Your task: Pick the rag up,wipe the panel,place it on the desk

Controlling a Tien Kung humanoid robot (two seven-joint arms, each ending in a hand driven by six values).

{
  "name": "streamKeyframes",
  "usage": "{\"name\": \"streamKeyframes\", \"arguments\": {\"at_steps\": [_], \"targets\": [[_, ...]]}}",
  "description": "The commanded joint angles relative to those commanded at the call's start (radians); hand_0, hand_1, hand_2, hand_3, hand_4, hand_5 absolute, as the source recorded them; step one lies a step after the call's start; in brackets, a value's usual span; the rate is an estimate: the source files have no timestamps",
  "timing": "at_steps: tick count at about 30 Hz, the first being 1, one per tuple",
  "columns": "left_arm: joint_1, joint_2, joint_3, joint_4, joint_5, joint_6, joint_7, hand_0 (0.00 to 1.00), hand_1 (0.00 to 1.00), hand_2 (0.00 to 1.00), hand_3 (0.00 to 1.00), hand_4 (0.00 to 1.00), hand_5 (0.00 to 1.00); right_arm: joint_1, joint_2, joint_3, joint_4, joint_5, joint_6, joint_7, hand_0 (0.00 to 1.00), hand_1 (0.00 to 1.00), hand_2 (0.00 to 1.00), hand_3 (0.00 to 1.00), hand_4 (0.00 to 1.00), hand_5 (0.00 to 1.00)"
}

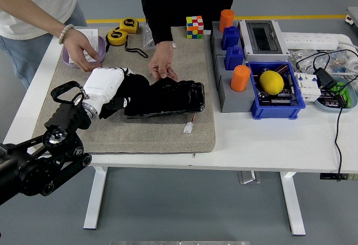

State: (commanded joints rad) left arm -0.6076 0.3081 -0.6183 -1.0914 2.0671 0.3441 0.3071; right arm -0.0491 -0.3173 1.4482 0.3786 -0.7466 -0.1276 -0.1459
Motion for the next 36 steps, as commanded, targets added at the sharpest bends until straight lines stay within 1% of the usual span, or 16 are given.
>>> {"name": "streamKeyframes", "arguments": {"at_steps": [5,14,23,36], "targets": [[0.007,0.005,-0.022,-0.016,0.005,0.001,-0.001,0.233,0.137,0.418,0.262,0.096,0.002,-0.003,0.003,0.0,-0.005,-0.002,0.004,-0.001,0.691,0.472,0.649,0.615,0.998,0.685],[0.01,0.012,-0.044,-0.015,0.009,0.001,-0.002,0.233,0.136,0.418,0.263,0.104,0.002,-0.001,0.003,-0.002,-0.008,0.001,0.003,-0.002,0.691,0.472,0.649,0.615,0.998,0.685],[0.017,0.026,-0.069,-0.05,0.018,0.0,-0.001,0.233,0.134,0.416,0.262,0.096,0.002,0.002,0.006,0.0,-0.017,0.0,0.009,-0.003,0.691,0.472,0.649,0.615,0.998,0.685],[0.024,0.038,-0.092,-0.058,0.029,-0.001,-0.002,0.233,0.132,0.416,0.262,0.093,0.002,0.002,0.008,0.006,-0.021,-0.005,0.013,-0.006,0.691,0.472,0.65,0.617,0.998,0.685]]}}
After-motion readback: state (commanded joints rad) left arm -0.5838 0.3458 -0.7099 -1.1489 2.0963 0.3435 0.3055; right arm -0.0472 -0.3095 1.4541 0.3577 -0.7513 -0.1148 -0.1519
